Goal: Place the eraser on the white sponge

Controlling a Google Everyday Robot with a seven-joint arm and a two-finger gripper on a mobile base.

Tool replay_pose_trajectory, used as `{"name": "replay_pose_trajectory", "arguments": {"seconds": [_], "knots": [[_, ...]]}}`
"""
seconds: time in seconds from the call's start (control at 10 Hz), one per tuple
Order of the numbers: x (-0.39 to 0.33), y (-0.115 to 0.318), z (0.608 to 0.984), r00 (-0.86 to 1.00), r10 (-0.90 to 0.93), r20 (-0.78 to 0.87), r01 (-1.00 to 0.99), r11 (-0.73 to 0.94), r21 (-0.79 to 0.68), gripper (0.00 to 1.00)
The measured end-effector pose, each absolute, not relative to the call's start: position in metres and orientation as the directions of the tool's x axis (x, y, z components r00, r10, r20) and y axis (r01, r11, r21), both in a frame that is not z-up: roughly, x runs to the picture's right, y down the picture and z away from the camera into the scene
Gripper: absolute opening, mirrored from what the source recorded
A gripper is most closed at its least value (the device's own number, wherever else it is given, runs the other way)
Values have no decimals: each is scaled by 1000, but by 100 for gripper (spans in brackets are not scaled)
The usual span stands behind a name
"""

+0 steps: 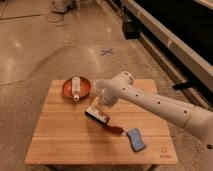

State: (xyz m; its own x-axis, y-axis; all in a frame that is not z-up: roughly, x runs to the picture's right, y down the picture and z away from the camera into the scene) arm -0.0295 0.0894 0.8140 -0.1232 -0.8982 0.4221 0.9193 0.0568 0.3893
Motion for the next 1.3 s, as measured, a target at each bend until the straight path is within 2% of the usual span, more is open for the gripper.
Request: {"name": "replay_pose_trajectory", "arguments": {"seconds": [0.4, 0.9, 1.3], "knots": [[-30, 90, 814, -130, -898, 420, 919, 50, 392, 65], [-32, 102, 832, -283, -900, 331, 891, -119, 438, 65], [-49, 124, 841, -360, -874, 326, 857, -172, 485, 65]]}}
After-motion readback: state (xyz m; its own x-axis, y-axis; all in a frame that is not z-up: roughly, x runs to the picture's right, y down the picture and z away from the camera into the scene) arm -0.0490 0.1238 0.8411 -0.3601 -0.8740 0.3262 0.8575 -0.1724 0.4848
